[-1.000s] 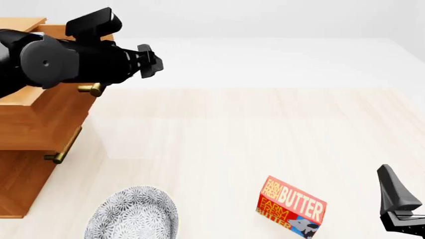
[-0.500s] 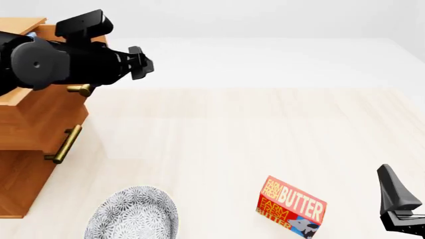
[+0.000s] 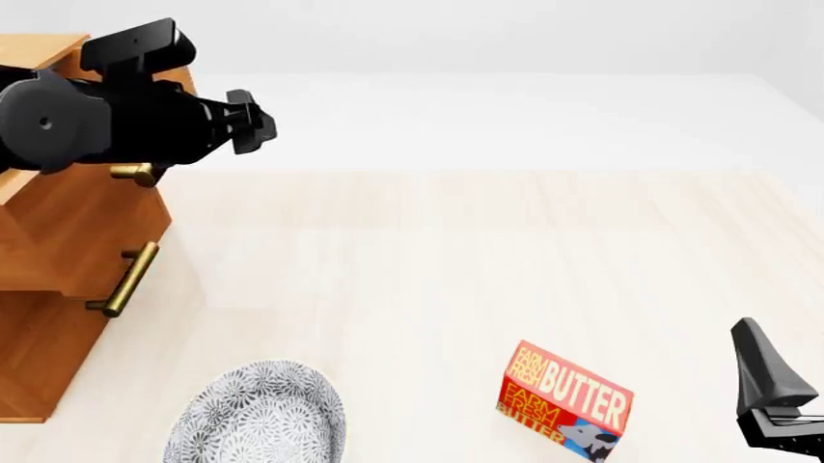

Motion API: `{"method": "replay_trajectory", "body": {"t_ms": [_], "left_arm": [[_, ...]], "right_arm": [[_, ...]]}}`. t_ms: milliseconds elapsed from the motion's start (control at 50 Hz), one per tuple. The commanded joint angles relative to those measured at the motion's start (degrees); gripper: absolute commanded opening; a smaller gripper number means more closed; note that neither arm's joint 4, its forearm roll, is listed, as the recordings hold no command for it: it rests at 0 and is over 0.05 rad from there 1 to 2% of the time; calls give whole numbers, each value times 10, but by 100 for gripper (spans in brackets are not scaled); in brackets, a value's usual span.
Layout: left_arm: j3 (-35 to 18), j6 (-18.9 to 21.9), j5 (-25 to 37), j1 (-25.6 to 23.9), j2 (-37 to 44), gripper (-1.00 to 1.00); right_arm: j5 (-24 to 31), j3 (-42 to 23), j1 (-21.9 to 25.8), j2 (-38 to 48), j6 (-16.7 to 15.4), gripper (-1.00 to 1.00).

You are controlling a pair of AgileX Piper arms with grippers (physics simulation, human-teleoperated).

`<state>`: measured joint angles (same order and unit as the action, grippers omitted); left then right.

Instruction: Put the chocolate pudding in the top drawer of the cabinet and close it.

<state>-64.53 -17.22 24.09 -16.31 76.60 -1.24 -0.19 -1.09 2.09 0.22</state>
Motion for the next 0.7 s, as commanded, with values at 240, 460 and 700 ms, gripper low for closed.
{"method": "replay_trajectory", "body": {"t_ms": [240, 460, 700], "left_arm": [[27, -4, -17, 24, 3, 100], [28, 2, -18, 36, 9, 100], [42, 15, -28, 65, 7, 100]], "right_arm": [[0, 0, 0, 0, 0, 100], [0, 0, 0, 0, 0, 100], [0, 0, 0, 0, 0, 100]]}}
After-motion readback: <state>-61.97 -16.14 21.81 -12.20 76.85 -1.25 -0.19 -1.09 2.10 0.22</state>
